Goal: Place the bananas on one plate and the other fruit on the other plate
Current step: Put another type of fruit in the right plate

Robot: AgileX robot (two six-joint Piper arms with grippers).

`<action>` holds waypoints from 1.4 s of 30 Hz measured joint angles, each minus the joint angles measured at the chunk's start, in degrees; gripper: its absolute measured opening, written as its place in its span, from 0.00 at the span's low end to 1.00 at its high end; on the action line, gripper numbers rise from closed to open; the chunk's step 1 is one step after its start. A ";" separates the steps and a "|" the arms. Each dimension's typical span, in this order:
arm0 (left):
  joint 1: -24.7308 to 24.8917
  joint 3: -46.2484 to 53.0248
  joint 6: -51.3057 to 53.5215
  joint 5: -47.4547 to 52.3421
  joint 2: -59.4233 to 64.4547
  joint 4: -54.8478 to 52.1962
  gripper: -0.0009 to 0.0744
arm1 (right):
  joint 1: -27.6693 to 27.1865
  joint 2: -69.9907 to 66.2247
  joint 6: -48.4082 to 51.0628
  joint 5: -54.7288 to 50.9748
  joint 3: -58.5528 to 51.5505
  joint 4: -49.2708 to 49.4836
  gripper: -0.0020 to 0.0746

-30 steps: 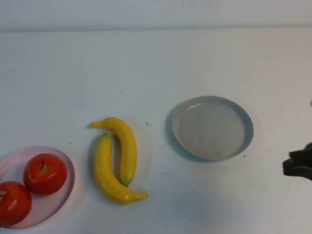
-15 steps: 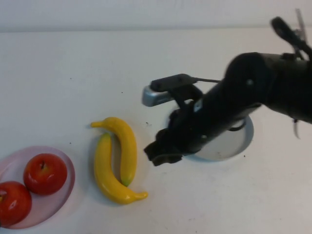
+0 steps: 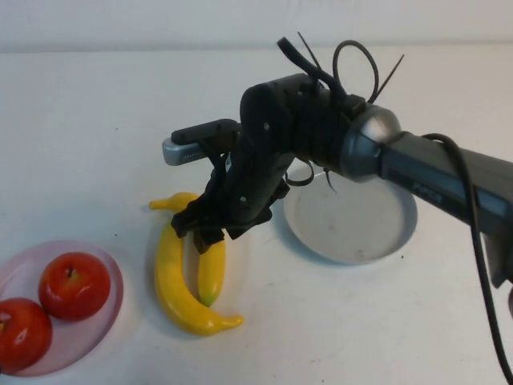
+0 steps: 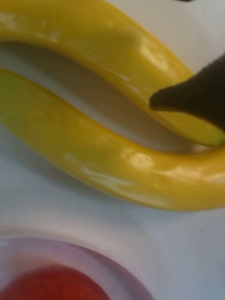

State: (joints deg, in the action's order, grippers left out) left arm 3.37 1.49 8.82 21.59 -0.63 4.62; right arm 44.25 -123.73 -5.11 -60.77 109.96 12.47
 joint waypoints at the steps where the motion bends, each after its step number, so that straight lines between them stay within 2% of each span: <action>1: 0.00 0.00 0.00 0.00 0.00 0.00 0.02 | 0.10 -1.05 -1.27 -0.39 1.58 -1.32 0.52; 6: 0.00 0.00 0.00 0.00 0.00 0.00 0.02 | 0.29 -5.54 -6.15 -1.44 6.74 -4.45 0.56; 16: 0.00 0.00 0.00 0.00 0.00 0.00 0.02 | 0.38 -9.31 -7.02 -1.69 8.60 -4.53 0.57; 19: 0.00 0.00 0.00 0.00 0.00 0.00 0.02 | 0.38 -9.41 -7.11 -1.69 8.60 -4.53 0.54; 24: 0.00 0.00 0.00 0.00 0.00 0.00 0.02 | 0.38 -9.65 -7.11 -1.69 8.68 -4.53 0.42; 29: 0.00 0.00 0.00 0.00 0.00 0.00 0.02 | 0.17 -9.15 -7.37 -1.69 8.68 -5.74 0.42; 37: 0.00 0.00 0.00 0.00 0.00 0.00 0.02 | -4.47 -0.20 -8.27 -4.63 6.98 -10.70 0.42; 42: 0.00 0.00 0.00 0.00 0.00 0.00 0.02 | -10.21 8.34 -8.63 -2.33 -4.20 -11.91 0.42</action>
State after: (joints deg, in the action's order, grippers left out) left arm 3.37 1.49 8.82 21.59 -0.63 4.62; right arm 34.04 -115.39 -13.74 -63.10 105.76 0.56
